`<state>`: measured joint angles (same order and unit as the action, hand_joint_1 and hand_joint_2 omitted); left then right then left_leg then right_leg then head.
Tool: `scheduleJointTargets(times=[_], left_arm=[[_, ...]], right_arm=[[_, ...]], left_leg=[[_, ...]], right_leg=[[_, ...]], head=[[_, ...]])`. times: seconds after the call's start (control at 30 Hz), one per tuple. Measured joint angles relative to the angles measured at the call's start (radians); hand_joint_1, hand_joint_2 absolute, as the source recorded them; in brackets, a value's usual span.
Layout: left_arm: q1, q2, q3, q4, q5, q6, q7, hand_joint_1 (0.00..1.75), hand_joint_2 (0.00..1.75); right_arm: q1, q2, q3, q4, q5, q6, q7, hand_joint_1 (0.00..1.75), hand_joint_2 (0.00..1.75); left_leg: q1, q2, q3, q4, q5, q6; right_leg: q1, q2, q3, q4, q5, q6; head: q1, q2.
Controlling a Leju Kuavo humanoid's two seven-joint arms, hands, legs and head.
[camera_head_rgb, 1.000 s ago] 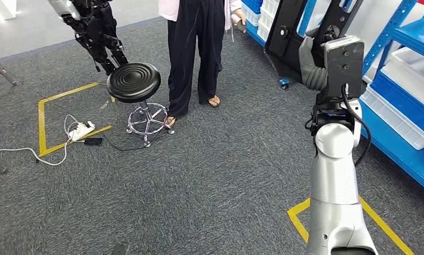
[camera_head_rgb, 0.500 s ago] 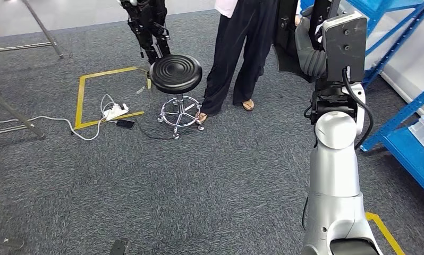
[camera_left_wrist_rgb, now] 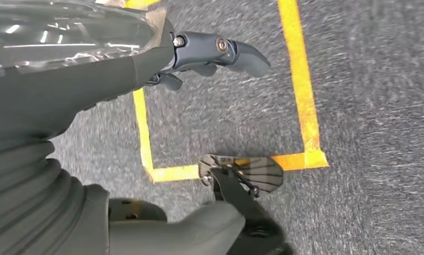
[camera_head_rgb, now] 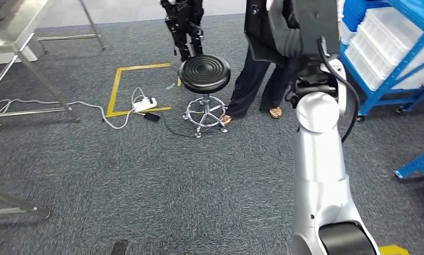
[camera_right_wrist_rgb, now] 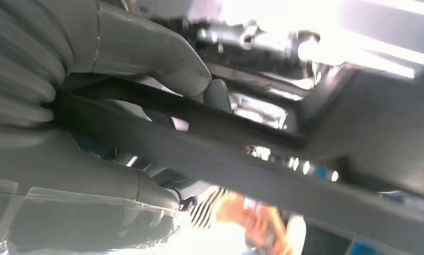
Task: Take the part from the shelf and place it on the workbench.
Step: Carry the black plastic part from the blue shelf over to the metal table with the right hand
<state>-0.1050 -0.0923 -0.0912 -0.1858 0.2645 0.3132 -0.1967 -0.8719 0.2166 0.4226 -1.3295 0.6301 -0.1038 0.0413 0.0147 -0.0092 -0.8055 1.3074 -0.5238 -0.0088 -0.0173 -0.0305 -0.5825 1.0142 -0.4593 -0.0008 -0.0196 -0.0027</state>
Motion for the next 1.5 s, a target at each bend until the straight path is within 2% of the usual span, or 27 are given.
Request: scheduleJointTargets(times=[0.03, 0.07, 0.13, 0.2, 0.23, 0.3, 0.37, 0.43, 0.5, 0.53, 0.57, 0.63, 0.67, 0.73, 0.8, 0.87, 0.93, 0.97, 1.07, 1.1, 1.17, 1.23, 1.27, 1.33, 1.37, 1.43, 1.5], left_arm=[[0.000, 0.000, 0.000, 0.000, 0.000, 0.000, 0.000, 0.00, 1.75], [0.001, -0.001, 0.000, 0.000, -0.001, 0.000, 0.000, 0.00, 1.75], [0.000, -0.001, 0.000, 0.000, -0.001, 0.000, 0.000, 0.00, 1.75], [-0.002, -0.002, 0.000, -0.001, -0.001, -0.002, 0.000, 0.00, 1.75], [-0.003, -0.003, 0.000, -0.001, -0.001, -0.002, 0.000, 0.00, 1.75], [-0.002, -0.002, 0.000, -0.001, 0.000, -0.003, 0.000, 0.00, 1.75], [-0.001, 0.001, 0.003, 0.000, 0.004, -0.001, 0.002, 0.00, 1.75], [-0.002, 0.003, 0.009, 0.000, 0.011, 0.000, 0.002, 0.00, 1.75], [0.000, 0.004, 0.016, 0.000, 0.017, 0.000, 0.002, 0.00, 1.75], [0.002, 0.004, 0.019, 0.000, 0.019, 0.000, 0.001, 0.00, 1.75], [0.005, 0.005, 0.021, 0.000, 0.020, 0.000, 0.000, 0.00, 1.75], [0.009, 0.006, 0.023, 0.000, 0.019, 0.000, -0.002, 0.00, 1.75], [0.009, 0.006, 0.023, 0.000, 0.018, -0.001, -0.003, 0.00, 1.75], [0.010, 0.007, 0.023, 0.000, 0.014, -0.005, -0.004, 0.00, 1.75], [0.014, 0.008, 0.023, 0.000, 0.009, -0.007, -0.004, 0.00, 1.75], [0.017, 0.009, 0.023, 0.000, 0.006, -0.008, -0.004, 0.00, 1.75], [0.015, 0.010, 0.023, 0.000, 0.003, -0.008, -0.004, 0.00, 1.75], [0.014, 0.009, 0.023, 0.000, 0.002, -0.009, -0.003, 0.00, 1.75], [0.012, 0.009, 0.022, 0.000, 0.000, -0.008, -0.002, 0.00, 1.75], [0.012, 0.009, 0.023, 0.000, 0.000, -0.008, -0.001, 0.00, 1.75], [0.011, 0.011, 0.023, 0.000, 0.000, -0.008, 0.000, 0.00, 1.75], [0.007, 0.010, 0.023, 0.000, 0.001, -0.008, 0.000, 0.00, 1.75], [0.005, 0.009, 0.023, 0.000, 0.001, -0.007, 0.000, 0.00, 1.75], [0.003, 0.009, 0.024, 0.000, 0.003, -0.006, 0.000, 0.00, 1.75], [0.004, 0.009, 0.024, 0.000, 0.003, -0.005, -0.001, 0.00, 1.75], [0.003, 0.011, 0.025, 0.000, 0.005, -0.002, -0.001, 0.00, 1.75], [-0.001, 0.012, 0.028, 0.000, 0.004, 0.000, -0.002, 0.00, 1.75]], right_arm=[[-0.008, 0.008, 0.005, 0.014, 0.007, 0.001, 0.007, 1.75, 1.75], [-0.013, 0.016, 0.009, 0.026, 0.011, 0.001, 0.010, 1.75, 1.75], [-0.022, 0.027, 0.013, 0.045, 0.016, 0.001, 0.014, 1.75, 1.75], [-0.036, 0.033, 0.016, 0.061, 0.022, 0.001, 0.017, 1.75, 1.75], [-0.044, 0.035, 0.018, 0.070, 0.028, 0.002, 0.021, 1.75, 1.75], [-0.060, 0.039, 0.022, 0.092, 0.043, 0.006, 0.034, 1.75, 1.75], [-0.075, 0.042, 0.023, 0.120, 0.056, 0.009, 0.042, 1.75, 1.75], [-0.089, 0.040, 0.022, 0.156, 0.063, 0.010, 0.042, 1.75, 1.75], [-0.096, 0.035, 0.020, 0.189, 0.065, 0.009, 0.040, 1.75, 1.75], [-0.096, 0.033, 0.018, 0.204, 0.066, 0.009, 0.039, 1.75, 1.75], [-0.097, 0.032, 0.017, 0.217, 0.067, 0.009, 0.038, 1.75, 1.75], [-0.103, 0.030, 0.012, 0.235, 0.069, 0.008, 0.036, 1.75, 1.75], [-0.108, 0.029, 0.010, 0.243, 0.069, 0.007, 0.035, 1.75, 1.75], [-0.114, 0.026, 0.004, 0.256, 0.070, 0.006, 0.033, 1.75, 1.75], [-0.116, 0.025, -0.002, 0.265, 0.070, 0.005, 0.032, 1.75, 1.75], [-0.116, 0.026, -0.006, 0.271, 0.069, 0.003, 0.029, 1.75, 1.75], [-0.116, 0.027, -0.009, 0.274, 0.068, 0.001, 0.024, 1.75, 1.75], [-0.116, 0.027, -0.011, 0.276, 0.067, 0.001, 0.021, 1.75, 1.75], [-0.112, 0.028, -0.015, 0.288, 0.070, 0.000, 0.014, 1.75, 1.75], [-0.111, 0.030, -0.016, 0.293, 0.072, 0.000, 0.011, 1.75, 1.75], [-0.110, 0.036, -0.017, 0.302, 0.075, -0.002, 0.005, 1.75, 1.75], [-0.112, 0.041, -0.019, 0.309, 0.077, -0.003, 0.001, 1.75, 1.75], [-0.113, 0.043, -0.020, 0.313, 0.078, -0.003, 0.000, 1.75, 1.75], [-0.118, 0.048, -0.022, 0.319, 0.081, -0.004, 0.000, 1.75, 1.75], [-0.121, 0.051, -0.022, 0.322, 0.084, -0.004, 0.002, 1.75, 1.75], [-0.132, 0.055, -0.023, 0.328, 0.093, -0.005, 0.006, 1.75, 1.75], [-0.142, 0.054, -0.025, 0.337, 0.099, -0.005, 0.011, 1.75, 1.75]], left_leg=[[0.003, 0.003, -0.004, 0.005, 0.007, -0.002], [0.006, 0.009, 0.014, -0.030, 0.031, -0.004], [0.006, 0.049, 0.091, -0.169, 0.089, -0.006], [0.001, 0.078, 0.140, -0.259, 0.115, -0.001], [-0.004, 0.076, 0.144, -0.269, 0.115, 0.004], [-0.007, 0.049, 0.145, -0.274, 0.117, 0.018], [-0.006, 0.026, 0.152, -0.281, 0.120, 0.033], [-0.004, 0.003, 0.155, -0.284, 0.123, 0.044], [-0.005, -0.027, 0.155, -0.283, 0.123, 0.048], [-0.005, -0.044, 0.155, -0.283, 0.123, 0.048], [-0.005, -0.060, 0.155, -0.283, 0.123, 0.047], [-0.004, -0.091, 0.155, -0.281, 0.123, 0.045], [-0.005, -0.105, 0.154, -0.280, 0.123, 0.042], [-0.004, -0.126, 0.149, -0.280, 0.125, 0.031], [0.000, -0.137, 0.144, -0.282, 0.127, 0.018], [-0.001, -0.096, 0.129, -0.256, 0.108, 0.009], [-0.003, -0.032, 0.098, -0.185, 0.066, 0.004], [-0.002, -0.014, 0.073, -0.132, 0.039, 0.001], [0.004, 0.002, 0.009, -0.006, 0.000, -0.006], [0.005, 0.006, 0.016, -0.020, 0.015, -0.007], [0.007, 0.037, 0.080, -0.145, 0.075, -0.008], [0.002, 0.072, 0.138, -0.252, 0.112, -0.002], [-0.001, 0.076, 0.148, -0.272, 0.115, 0.003], [-0.007, 0.051, 0.148, -0.275, 0.116, 0.016], [-0.006, 0.039, 0.150, -0.278, 0.117, 0.022], [-0.003, 0.016, 0.155, -0.283, 0.122, 0.037], [-0.001, -0.008, 0.155, -0.284, 0.124, 0.045]], right_leg=[[0.002, -0.014, 0.001, 0.000, -0.002, -0.001], [0.002, -0.027, 0.003, 0.000, -0.004, -0.001], [0.007, -0.051, 0.007, 0.002, -0.011, 0.005], [0.015, -0.071, 0.011, 0.004, -0.019, 0.016], [0.019, -0.081, 0.013, 0.005, -0.022, 0.022], [0.018, -0.095, 0.016, 0.005, -0.029, 0.033], [0.011, -0.060, 0.000, 0.045, -0.053, 0.038], [0.006, 0.000, -0.059, 0.163, -0.100, 0.034], [0.005, 0.024, -0.127, 0.283, -0.131, 0.035], [0.005, 0.027, -0.140, 0.297, -0.126, 0.041], [0.004, 0.030, -0.133, 0.268, -0.104, 0.048], [-0.002, 0.056, -0.078, 0.130, -0.040, 0.062], [-0.004, 0.071, -0.049, 0.068, -0.016, 0.063], [-0.003, 0.085, -0.024, 0.014, 0.000, 0.054], [-0.002, 0.065, -0.019, 0.010, 0.004, 0.039], [-0.005, 0.045, -0.013, 0.003, 0.009, 0.020], [-0.005, 0.029, -0.010, -0.001, 0.009, 0.007], [-0.002, 0.020, -0.009, -0.001, 0.008, 0.004], [0.003, -0.013, -0.008, -0.001, 0.004, -0.001], [0.003, -0.025, -0.007, 0.000, 0.003, -0.001], [0.005, -0.046, -0.004, 0.000, -0.001, 0.003], [0.014, -0.064, 0.000, 0.001, -0.008, 0.012], [0.019, -0.073, 0.002, 0.001, -0.010, 0.017], [0.023, -0.092, 0.008, -0.001, -0.015, 0.027], [0.021, -0.085, 0.008, 0.005, -0.021, 0.032], [0.014, -0.034, -0.020, 0.064, -0.052, 0.035], [0.008, 0.016, -0.087, 0.196, -0.103, 0.032]], head=[[0.000, 0.000], [0.000, 0.000], [-0.001, 0.000], [0.003, 0.000], [0.006, 0.000], [0.010, 0.000], [0.010, 0.000], [0.012, 0.000], [0.014, 0.000], [0.014, 0.000], [0.014, 0.000], [0.015, 0.000], [0.015, 0.000], [0.014, 0.000], [0.013, 0.000], [0.011, 0.000], [0.008, 0.000], [0.008, 0.000], [0.008, 0.000], [0.008, 0.000], [0.007, 0.000], [0.010, 0.000], [0.012, 0.000], [0.015, 0.000], [0.016, 0.000], [0.016, 0.000], [0.018, 0.000]])
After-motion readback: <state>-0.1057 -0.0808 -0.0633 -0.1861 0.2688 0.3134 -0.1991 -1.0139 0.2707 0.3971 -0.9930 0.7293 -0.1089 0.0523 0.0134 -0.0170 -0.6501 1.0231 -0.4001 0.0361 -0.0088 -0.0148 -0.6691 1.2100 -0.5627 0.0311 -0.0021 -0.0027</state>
